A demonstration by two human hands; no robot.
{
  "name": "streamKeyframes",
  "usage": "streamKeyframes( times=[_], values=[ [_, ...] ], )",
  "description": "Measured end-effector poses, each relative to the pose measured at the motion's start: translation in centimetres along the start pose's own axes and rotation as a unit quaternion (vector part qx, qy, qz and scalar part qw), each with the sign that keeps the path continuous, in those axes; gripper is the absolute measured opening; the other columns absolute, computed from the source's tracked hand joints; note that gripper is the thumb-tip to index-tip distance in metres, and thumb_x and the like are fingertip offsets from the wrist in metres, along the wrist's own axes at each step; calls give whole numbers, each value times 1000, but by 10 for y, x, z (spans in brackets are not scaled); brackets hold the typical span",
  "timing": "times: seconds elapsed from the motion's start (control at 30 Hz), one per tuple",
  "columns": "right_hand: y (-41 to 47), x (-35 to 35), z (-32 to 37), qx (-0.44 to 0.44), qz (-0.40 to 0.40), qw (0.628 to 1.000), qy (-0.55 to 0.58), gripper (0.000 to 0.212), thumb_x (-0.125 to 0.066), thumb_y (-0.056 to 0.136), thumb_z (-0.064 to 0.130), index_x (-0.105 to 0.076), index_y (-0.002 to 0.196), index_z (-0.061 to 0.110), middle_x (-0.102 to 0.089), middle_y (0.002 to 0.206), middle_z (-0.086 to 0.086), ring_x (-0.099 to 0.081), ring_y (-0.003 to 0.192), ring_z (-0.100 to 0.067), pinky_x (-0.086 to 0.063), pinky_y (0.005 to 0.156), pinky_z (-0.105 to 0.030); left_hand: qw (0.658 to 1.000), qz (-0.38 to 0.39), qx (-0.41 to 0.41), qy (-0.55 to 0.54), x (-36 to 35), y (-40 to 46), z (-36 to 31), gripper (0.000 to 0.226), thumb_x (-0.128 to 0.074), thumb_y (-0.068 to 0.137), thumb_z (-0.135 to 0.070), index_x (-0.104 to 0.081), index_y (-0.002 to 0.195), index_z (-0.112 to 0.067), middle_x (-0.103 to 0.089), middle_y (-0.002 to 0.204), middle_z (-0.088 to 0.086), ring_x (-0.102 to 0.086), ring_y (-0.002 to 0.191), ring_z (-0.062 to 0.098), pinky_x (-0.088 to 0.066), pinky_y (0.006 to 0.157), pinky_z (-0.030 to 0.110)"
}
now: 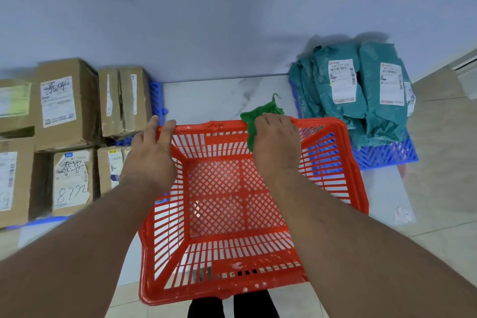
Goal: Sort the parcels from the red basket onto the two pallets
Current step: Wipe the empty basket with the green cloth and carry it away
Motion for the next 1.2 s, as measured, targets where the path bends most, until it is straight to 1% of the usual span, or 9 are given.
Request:
streamKeyframes(
  times=[0.2,0.5,0.6,0.67,0.77,0.9,0.97,1.07,1.2],
  values=[
    [-13,0,18,-27,-35,997,60,9,-67,94,12,-73,99,9,-74,99,-8,-62,95,-30,-46,79,-39,1000,-10,-1,-5,-3,2,1,92,-72,94,-32,-8,160,-39,-7,173,0,-23,153,38,-44,111,66],
    [-47,-40,116,165,84,978,93,28,-71,90,17,-74,118,18,-77,119,1,-62,114,-27,-50,98,-47,1000,0,-21,2,-5,2,5,105,-81,87,-29,-7,161,-39,-4,173,2,-21,153,39,-44,111,65],
    [-62,-45,92,63,128,961,237,18,-66,97,15,-69,113,21,-75,108,1,-65,101,-21,-58,85,-42,999,7,-21,-23,-4,3,6,102,-80,87,-29,-8,159,-41,-4,173,-1,-18,153,39,-42,111,69],
    [-74,-51,58,-125,143,906,378,13,-63,102,17,-65,106,29,-72,101,7,-68,91,-12,-59,78,-35,999,3,-15,-45,-4,2,6,97,-77,91,-25,-10,158,-44,-6,173,-3,-17,154,37,-43,109,69],
    [-95,-61,2,-421,70,738,523,19,-64,103,16,-63,97,34,-75,105,6,-74,98,-15,-61,82,-37,998,-16,-10,-61,-4,1,7,90,-71,95,-22,-13,159,-43,-9,173,-4,-18,155,35,-44,109,67],
    [-75,-71,-52,-533,-68,549,641,28,-56,101,-1,-66,121,16,-72,126,-18,-71,105,-28,-58,101,-49,998,-33,-18,-44,-7,1,7,87,-72,95,-24,-15,158,-41,-14,172,-1,-25,152,37,-48,105,66],
    [-49,-74,-59,-526,-64,532,661,40,-52,101,-3,-58,140,4,-67,134,-25,-67,101,-30,-57,97,-46,998,-41,-25,-35,-8,3,6,88,-73,94,-25,-15,159,-40,-16,171,0,-26,152,38,-48,105,66],
    [-21,-75,-24,-523,-31,525,670,43,-48,96,-7,-59,137,0,-70,122,-26,-72,96,-37,-61,86,-45,998,-48,-26,-22,-11,3,8,90,-74,93,-28,-15,159,-40,-20,169,2,-27,152,38,-47,106,67],
    [-20,-86,57,-475,71,591,648,31,-53,98,1,-60,125,14,-72,113,-12,-73,97,-26,-65,78,-41,998,-51,-29,-11,-11,1,7,95,-79,89,-29,-16,159,-38,-25,166,5,-33,147,40,-50,103,66]
  ],
)
Point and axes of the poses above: each hand's wrist, its own y-axis towards the middle knuckle, its own x-axis out of the back of the hand, z = x × y, the point moved 5 cm from there along y, towards the middle knuckle
